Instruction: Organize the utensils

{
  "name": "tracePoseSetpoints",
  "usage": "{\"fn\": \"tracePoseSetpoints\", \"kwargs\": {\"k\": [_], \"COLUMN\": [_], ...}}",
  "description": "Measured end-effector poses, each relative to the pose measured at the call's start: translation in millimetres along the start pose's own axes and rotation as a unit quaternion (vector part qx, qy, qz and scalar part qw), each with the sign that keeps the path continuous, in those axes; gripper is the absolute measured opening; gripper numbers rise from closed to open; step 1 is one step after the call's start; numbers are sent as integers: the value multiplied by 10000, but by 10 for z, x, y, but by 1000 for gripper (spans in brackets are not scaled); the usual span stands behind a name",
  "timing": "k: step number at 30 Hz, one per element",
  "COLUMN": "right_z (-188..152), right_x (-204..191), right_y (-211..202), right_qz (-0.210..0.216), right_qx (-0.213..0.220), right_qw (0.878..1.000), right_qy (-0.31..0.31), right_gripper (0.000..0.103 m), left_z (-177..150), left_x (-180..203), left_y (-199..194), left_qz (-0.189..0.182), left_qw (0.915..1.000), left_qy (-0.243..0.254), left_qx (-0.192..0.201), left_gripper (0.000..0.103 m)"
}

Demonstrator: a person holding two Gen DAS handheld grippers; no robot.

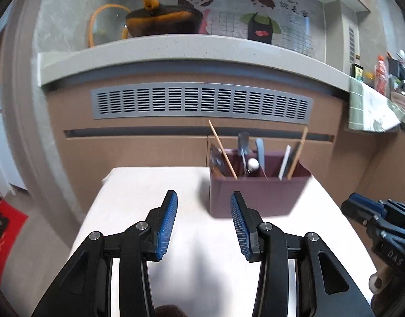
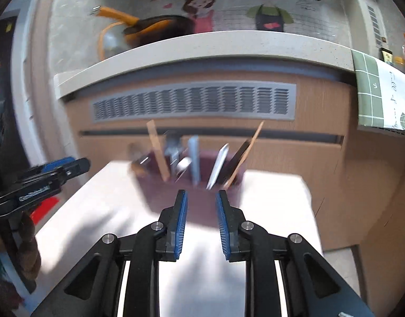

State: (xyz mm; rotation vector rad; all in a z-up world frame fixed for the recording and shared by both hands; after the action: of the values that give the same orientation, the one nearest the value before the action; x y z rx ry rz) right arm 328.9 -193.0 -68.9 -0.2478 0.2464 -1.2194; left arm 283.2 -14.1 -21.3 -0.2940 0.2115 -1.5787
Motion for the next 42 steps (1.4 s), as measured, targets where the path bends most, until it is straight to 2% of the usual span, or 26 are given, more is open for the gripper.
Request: {"fn": "tracePoseSetpoints", "kwargs": {"k": [4,10,15,42], "right_z": [-225,-473,-458,-493], "right_x": [-271,-320,-434,-346], "right_y": [-403,-695,-789,-749], "right_qz": [230,75,3,-88], "right_qx": [-144,-171,-34,-131], "right_qw": [9995,9997,9999,9999], "right_qy": [-137,175,-150,4], "right_gripper": [22,22,22,22], "left_z": [-199,-342,-362,-447], "left_x": [1,64,65,143], "left_y": [-432,-713,-749,-678], "left_qz": [134,153,176,31], "left_qw": [9999,9998,9997,9995], "left_qy": [-29,-42,-57,40], "left_qx": [-28,-94,-134,-321], "left_gripper": [43,43,43,43]}}
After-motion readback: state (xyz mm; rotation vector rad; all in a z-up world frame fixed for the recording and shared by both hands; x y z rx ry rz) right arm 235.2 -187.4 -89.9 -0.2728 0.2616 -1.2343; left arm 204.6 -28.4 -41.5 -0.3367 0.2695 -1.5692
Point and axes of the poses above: each gripper's, at about its wrist camera, not at the fingertips, and y roughly the way its jaws point, x to its right, z to its top, the point moved 10 cm from there along y, roughly the way its jaws point, and after that the axes turned 10 degrees about x, right-handed, at the moved point
